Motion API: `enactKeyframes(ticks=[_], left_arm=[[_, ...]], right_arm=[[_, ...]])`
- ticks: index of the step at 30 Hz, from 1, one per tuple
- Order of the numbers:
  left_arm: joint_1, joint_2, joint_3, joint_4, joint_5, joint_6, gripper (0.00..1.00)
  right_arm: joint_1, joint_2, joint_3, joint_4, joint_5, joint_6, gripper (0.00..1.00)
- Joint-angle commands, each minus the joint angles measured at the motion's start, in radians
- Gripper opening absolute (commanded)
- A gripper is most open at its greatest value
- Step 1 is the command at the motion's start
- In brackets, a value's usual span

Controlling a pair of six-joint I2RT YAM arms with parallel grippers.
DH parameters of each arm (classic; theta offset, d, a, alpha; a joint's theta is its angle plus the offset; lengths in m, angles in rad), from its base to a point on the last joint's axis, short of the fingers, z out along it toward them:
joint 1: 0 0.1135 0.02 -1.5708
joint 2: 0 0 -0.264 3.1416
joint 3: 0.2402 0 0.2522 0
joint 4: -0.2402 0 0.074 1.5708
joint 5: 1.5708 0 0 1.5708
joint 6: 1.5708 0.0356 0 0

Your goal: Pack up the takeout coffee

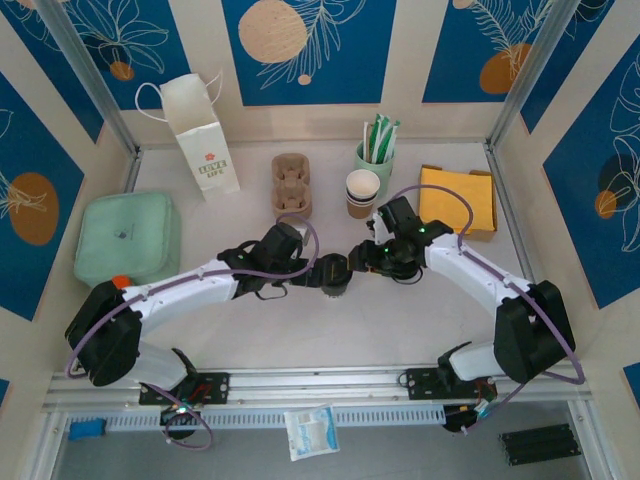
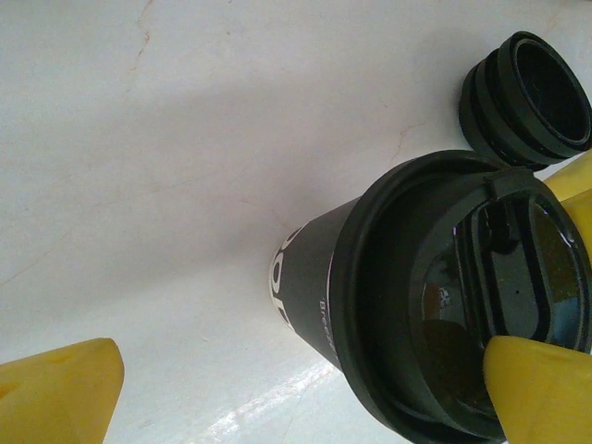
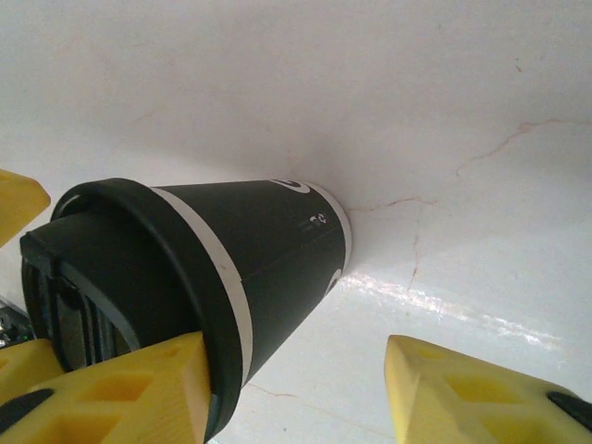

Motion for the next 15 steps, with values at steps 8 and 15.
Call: enactKeyframes(ticks=[8,15], left_arm=[[-0.004,0.000,0.055,-0.042,0.022,0.003,0.99],[-0.002,-0.015,0.074,-0.055,0.022,0.013,0.99]], right_arm=[[-0.015,-0.089,0.060,-0.053,0.035,-0.006,0.55],[0.009,-0.115,0.080,-0.081,0.036,-0.011,0.56]])
